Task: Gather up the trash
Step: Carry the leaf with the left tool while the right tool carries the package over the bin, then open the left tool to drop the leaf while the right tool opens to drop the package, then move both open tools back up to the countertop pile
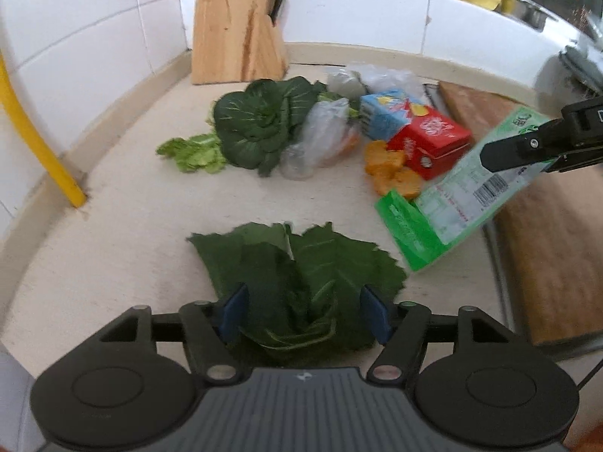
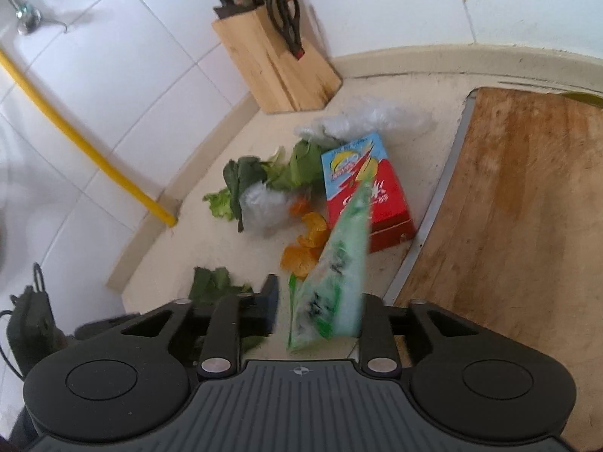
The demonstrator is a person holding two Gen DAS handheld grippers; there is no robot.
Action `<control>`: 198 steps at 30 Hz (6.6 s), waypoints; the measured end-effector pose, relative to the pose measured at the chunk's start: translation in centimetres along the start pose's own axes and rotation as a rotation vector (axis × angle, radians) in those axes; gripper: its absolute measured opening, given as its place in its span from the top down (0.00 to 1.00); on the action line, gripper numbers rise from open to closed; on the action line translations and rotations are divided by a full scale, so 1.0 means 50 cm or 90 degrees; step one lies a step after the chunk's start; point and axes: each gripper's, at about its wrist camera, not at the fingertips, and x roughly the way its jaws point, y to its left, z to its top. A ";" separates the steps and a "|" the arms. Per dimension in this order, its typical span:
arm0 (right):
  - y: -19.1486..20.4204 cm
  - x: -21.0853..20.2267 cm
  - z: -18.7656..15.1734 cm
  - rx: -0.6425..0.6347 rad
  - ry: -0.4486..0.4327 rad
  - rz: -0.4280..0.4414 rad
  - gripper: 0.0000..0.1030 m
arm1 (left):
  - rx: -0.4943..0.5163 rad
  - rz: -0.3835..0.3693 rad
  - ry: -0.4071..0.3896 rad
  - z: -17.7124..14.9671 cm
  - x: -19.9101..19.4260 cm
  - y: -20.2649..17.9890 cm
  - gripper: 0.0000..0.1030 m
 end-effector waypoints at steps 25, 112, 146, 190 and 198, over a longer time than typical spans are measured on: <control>0.001 0.024 -0.024 -0.020 0.056 0.088 0.92 | -0.126 0.004 0.005 0.027 -0.018 -0.042 0.95; 0.526 0.227 -0.271 -0.304 0.270 0.225 0.92 | -0.383 0.210 -0.019 -0.394 -0.302 0.276 0.94; 0.533 0.307 -0.319 -0.303 0.298 0.132 0.59 | -0.415 0.184 0.034 -0.449 -0.252 0.339 0.64; 0.187 0.036 -0.057 -0.143 -0.014 -0.016 0.49 | -0.163 0.037 -0.064 -0.067 -0.160 0.095 0.57; 0.116 0.018 -0.008 -0.127 -0.043 -0.058 0.47 | -0.115 0.023 -0.067 0.020 -0.110 0.055 0.57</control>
